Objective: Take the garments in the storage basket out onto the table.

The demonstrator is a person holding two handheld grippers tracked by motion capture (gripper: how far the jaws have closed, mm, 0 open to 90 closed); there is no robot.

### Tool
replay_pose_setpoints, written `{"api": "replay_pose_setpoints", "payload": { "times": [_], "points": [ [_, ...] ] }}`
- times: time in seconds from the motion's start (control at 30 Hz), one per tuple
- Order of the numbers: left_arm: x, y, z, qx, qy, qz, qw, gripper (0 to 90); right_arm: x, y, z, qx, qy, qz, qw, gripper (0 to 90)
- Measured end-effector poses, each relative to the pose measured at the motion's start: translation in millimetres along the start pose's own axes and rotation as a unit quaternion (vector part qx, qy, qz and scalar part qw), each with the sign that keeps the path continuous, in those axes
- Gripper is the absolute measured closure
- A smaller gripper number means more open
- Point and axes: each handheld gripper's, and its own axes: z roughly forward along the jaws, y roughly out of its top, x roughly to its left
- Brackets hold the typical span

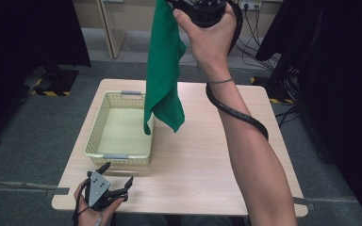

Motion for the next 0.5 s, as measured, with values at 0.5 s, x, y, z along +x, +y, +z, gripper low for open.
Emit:
{"api": "replay_pose_setpoints", "payload": {
  "times": [0.5],
  "points": [
    [-0.3,0.1,0.0,0.001,0.001,0.001,1.0,8.5,-6.6,-7.3,-7.2,0.0,-0.006,0.003,1.0,88.9]
  ]
}}
